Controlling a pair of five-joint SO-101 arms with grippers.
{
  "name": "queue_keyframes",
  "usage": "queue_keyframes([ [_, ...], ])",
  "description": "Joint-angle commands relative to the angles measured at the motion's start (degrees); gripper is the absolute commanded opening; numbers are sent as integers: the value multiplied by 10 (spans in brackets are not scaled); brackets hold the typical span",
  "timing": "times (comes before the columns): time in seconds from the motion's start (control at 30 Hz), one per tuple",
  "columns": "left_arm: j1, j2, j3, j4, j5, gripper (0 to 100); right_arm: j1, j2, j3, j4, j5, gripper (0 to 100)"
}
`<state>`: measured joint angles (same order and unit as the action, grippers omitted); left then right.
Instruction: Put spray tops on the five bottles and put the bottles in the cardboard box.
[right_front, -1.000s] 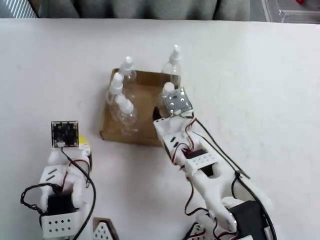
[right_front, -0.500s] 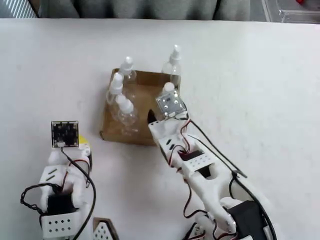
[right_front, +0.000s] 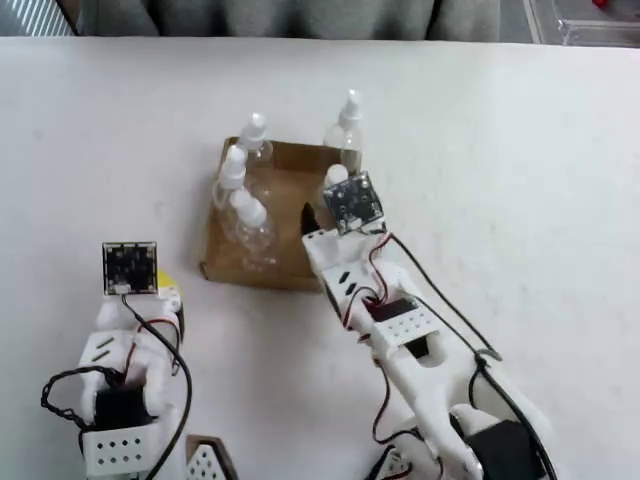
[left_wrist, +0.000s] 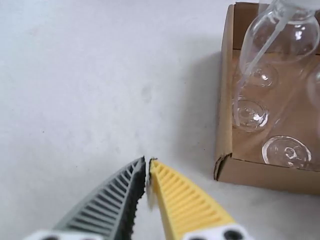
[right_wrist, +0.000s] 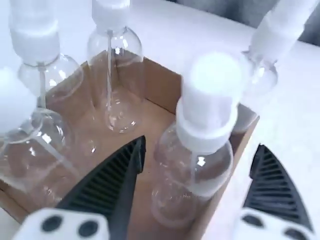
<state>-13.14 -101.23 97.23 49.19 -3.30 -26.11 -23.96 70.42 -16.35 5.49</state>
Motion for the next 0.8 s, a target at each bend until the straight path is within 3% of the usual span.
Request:
queue_keyframes([
  [0.0,7,-4,-1,-1,-5,20,3,-75,17,4,4,279],
  [0.17,7,-4,-1,-1,-5,20,8,-188,71,42,6,276],
  [0.77,7,-3,-1,3,-6,20,140,-805,237,538,6,276],
])
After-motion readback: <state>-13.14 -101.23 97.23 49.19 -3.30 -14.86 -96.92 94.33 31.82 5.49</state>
